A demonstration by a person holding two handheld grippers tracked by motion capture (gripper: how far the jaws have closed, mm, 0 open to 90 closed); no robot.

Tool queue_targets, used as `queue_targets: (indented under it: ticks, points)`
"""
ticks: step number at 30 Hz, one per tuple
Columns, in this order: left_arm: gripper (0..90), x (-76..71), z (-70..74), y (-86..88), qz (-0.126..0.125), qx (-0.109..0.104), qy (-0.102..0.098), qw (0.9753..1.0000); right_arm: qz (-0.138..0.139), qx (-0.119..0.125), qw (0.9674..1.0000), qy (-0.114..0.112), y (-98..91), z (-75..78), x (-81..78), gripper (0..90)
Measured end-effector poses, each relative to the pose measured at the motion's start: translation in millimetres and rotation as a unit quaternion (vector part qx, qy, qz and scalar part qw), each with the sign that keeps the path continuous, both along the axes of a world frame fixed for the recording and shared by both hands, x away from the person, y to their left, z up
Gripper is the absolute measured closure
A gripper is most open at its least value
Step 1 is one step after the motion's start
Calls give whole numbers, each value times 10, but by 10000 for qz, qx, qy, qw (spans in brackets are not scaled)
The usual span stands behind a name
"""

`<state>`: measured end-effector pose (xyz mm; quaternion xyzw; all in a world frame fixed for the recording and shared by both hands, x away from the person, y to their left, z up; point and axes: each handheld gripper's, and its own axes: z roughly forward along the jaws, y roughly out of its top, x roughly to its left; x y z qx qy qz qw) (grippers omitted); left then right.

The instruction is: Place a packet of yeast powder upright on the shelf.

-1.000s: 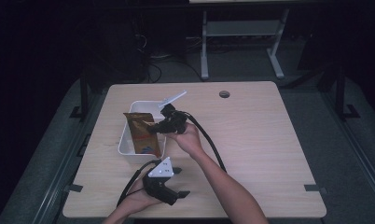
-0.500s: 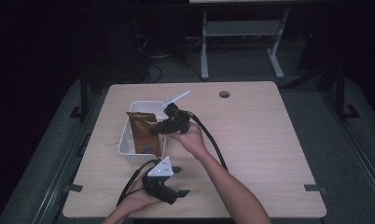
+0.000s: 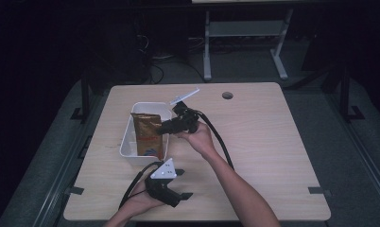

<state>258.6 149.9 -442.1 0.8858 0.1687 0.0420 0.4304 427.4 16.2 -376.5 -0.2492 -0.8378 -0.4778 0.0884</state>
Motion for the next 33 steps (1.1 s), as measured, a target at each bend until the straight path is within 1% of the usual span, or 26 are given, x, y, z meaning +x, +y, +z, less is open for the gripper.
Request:
queue_targets:
  ticks: [4,9,12,13,17,23,33]
  points:
    - [178,4,0,-1,11,6,-5,10000,-36,10,10000,43,-65,5,-1,525]
    - [178,5,-1,-4,21,-1,1,10000,-72,21,10000,20,-154,20,-10,506]
    - [178,6,-3,-4,22,2,2,10000,-108,17,9999,44,-211,29,-20,494]
    - [178,7,-4,-3,23,1,1,10000,-103,13,9999,12,-231,28,-22,492]
    - [178,12,-1,1,31,-9,10,10000,-138,-30,9999,28,-305,45,-45,477]
    - [178,13,2,4,35,-20,16,10000,-178,-72,9998,-51,-423,69,-81,466]
    - [178,19,-1,-4,53,-43,32,10000,-288,-97,9995,-103,-677,89,-173,455]
